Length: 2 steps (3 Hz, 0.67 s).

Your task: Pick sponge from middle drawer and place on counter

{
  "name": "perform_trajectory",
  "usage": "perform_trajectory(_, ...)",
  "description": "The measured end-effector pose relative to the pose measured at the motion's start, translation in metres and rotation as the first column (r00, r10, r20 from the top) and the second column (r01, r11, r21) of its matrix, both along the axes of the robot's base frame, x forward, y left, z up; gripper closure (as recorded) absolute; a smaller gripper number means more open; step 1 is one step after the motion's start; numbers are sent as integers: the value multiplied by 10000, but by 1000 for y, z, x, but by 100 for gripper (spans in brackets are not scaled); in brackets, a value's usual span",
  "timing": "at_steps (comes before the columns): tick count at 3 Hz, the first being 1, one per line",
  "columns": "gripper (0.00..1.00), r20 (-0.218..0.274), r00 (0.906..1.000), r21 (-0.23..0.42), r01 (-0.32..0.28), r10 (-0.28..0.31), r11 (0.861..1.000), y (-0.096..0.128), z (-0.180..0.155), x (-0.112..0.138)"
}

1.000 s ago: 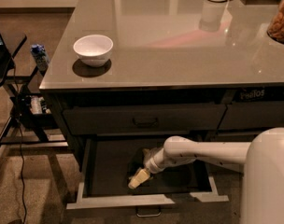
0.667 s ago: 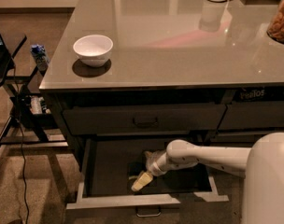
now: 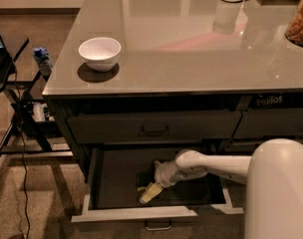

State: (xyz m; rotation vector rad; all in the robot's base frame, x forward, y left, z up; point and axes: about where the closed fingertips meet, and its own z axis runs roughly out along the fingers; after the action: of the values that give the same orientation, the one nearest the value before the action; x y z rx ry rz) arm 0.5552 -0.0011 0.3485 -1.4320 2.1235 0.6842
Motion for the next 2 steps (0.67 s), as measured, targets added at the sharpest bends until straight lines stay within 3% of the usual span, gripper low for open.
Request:
perform_trajectory(1,17,-38,10000,-7,3,-3,10000,2,-1,1)
perform_trajectory(2,40,-38,10000,-7,3,-3,10000,2,-1,1)
